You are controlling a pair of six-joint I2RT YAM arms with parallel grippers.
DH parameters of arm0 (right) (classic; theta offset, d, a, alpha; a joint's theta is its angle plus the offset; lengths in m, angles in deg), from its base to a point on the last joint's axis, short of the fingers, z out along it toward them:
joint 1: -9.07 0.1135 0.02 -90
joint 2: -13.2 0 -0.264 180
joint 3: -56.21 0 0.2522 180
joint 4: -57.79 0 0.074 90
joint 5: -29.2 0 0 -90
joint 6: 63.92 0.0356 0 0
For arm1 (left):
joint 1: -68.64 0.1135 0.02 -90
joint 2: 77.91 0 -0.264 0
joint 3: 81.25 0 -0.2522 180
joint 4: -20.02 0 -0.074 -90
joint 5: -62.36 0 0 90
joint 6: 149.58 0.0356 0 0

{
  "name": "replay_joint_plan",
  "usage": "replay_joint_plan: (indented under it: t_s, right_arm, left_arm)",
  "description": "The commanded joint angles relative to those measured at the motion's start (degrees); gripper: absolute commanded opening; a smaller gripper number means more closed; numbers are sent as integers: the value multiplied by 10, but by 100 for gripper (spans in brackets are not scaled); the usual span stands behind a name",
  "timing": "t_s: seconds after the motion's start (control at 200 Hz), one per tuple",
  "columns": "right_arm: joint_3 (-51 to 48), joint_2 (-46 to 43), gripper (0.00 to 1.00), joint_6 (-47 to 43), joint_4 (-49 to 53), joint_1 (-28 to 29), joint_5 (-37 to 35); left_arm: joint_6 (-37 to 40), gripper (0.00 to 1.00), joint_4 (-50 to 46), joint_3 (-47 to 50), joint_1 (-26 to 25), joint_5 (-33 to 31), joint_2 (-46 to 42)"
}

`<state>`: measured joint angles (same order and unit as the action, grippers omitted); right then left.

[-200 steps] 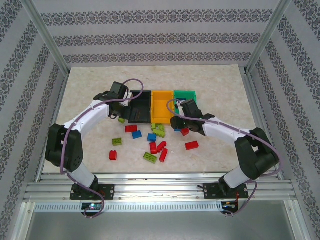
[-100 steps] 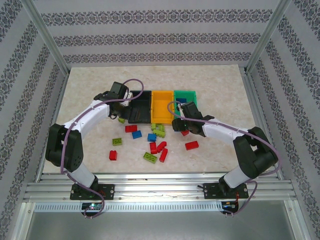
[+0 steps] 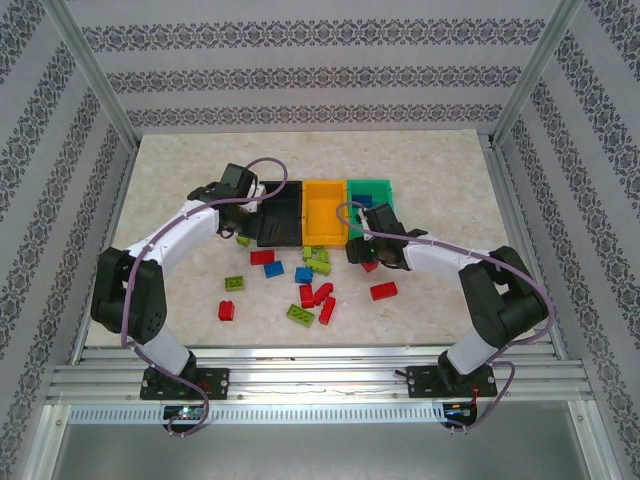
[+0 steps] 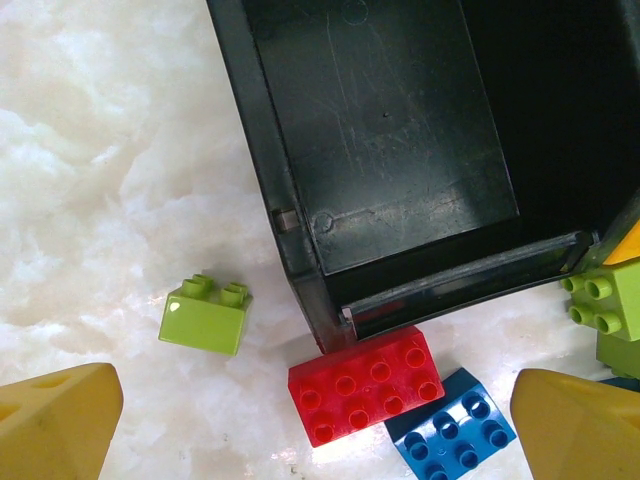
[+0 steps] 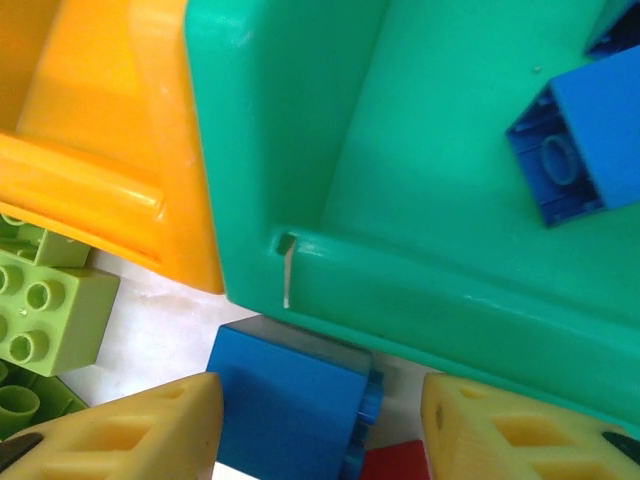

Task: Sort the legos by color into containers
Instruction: Pick up the lego from the center of the table.

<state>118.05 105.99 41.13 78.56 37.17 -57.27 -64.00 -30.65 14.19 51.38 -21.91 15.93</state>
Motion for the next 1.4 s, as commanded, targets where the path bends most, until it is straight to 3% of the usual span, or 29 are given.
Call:
replay_joint_plan:
  t_s: [0.0,0.335,0.505,0.68,1.394]
  right_arm:
    - [17,21,57,-4,16,15,8]
    - [47,60,59,-12,34,42,-23]
    - [49,69,50,-18,36,51,-30]
    - [34,51,44,-18,24,54,-32]
    - [-47,-55,44,-7,-83,62,-28]
  left_arm:
    - [15,100,-15,-11,-8,-7,-22]
    - [16,100,-17,-13,-8,-5,-22]
    - [18,100,-18,-12,-8,-12,-23]
    - [17,100,-19,-13,-9,-11,-16]
    - [25,100,0,-1,-10,-19,-24]
